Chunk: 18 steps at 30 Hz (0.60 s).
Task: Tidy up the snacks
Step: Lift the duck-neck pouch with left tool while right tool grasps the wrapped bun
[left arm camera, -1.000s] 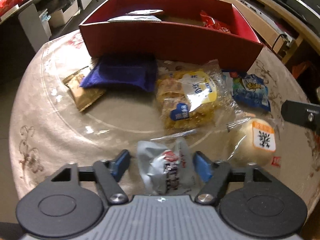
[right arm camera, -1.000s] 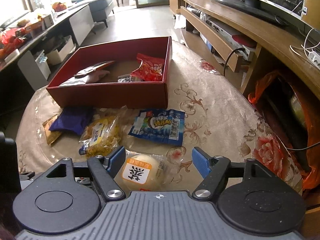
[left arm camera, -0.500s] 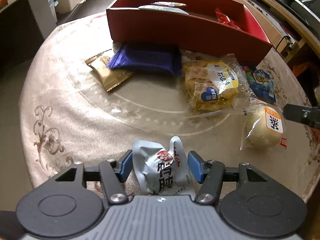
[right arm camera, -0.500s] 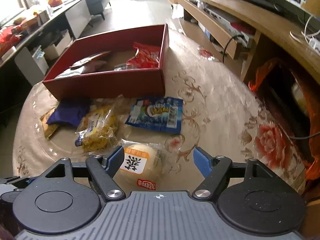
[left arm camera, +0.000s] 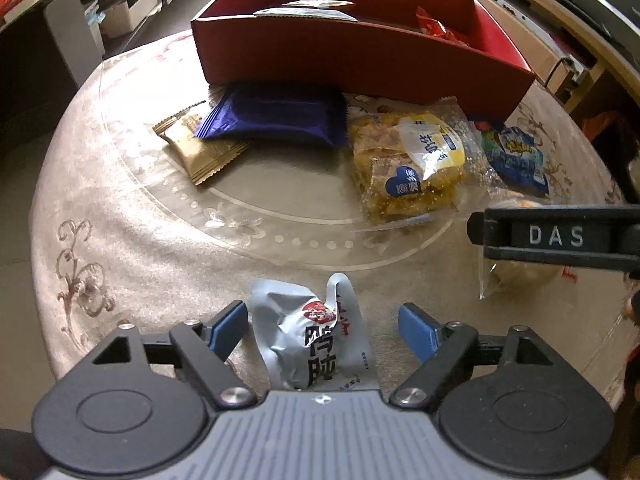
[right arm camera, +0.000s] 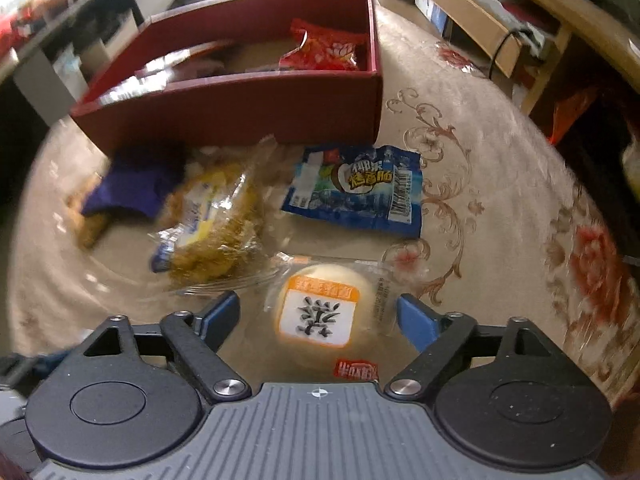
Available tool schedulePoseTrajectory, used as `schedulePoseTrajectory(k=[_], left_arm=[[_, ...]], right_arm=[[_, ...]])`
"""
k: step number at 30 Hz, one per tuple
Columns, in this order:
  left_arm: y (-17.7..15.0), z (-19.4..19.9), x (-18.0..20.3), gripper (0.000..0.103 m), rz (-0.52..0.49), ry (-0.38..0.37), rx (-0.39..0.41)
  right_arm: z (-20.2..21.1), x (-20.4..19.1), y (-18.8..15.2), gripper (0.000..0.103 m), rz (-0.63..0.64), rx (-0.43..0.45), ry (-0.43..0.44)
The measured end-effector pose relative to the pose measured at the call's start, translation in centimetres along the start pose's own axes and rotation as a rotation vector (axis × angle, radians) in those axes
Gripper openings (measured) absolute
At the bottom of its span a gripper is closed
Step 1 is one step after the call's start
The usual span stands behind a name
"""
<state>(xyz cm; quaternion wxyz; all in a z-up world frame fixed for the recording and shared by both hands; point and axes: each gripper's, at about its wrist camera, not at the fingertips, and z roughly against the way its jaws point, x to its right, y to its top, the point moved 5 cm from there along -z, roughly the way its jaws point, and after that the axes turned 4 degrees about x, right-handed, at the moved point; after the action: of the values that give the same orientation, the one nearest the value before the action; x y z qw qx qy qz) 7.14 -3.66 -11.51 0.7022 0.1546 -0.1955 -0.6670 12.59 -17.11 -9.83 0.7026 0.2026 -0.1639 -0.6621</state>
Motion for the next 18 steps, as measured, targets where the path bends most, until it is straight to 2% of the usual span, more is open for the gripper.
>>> schedulePoseTrajectory(k=[2, 4, 6, 7, 12, 18], left_arm=[[-0.1, 0.0, 0.0, 0.084, -0.012, -0.001, 0.003], [-0.1, 0.1, 0.0, 0.079, -0.022, 0.002, 0.010], [-0.2, 0.3, -0.1, 0.073, -0.035, 0.009, 0.014], [-0.2, 0.4, -0.2, 0.071, -0.036, 0.009, 0.016], [-0.4, 0.9, -0.9, 0.058, -0.024, -0.008, 0.019], [-0.9, 1.2, -1.4, 0.060, -0.015, -0.033, 0.000]], right_arm=[[-0.1, -0.3, 0.1, 0.090, 0.021, 0.007, -0.010], [0.2, 0.0, 0.0, 0.086, 0.016, 0.009, -0.005], [0.8, 0.5, -0.1, 0.073, 0.008, 0.017, 0.006], [1.1, 0.7, -0.3, 0.070, 0.016, 0.025, 0.007], [2.5, 0.7, -1.5, 0.063, 0.050, 0.034, 0.024], [4.0, -0.3, -3.5, 0.059, 0.089, 0.060, 0.011]])
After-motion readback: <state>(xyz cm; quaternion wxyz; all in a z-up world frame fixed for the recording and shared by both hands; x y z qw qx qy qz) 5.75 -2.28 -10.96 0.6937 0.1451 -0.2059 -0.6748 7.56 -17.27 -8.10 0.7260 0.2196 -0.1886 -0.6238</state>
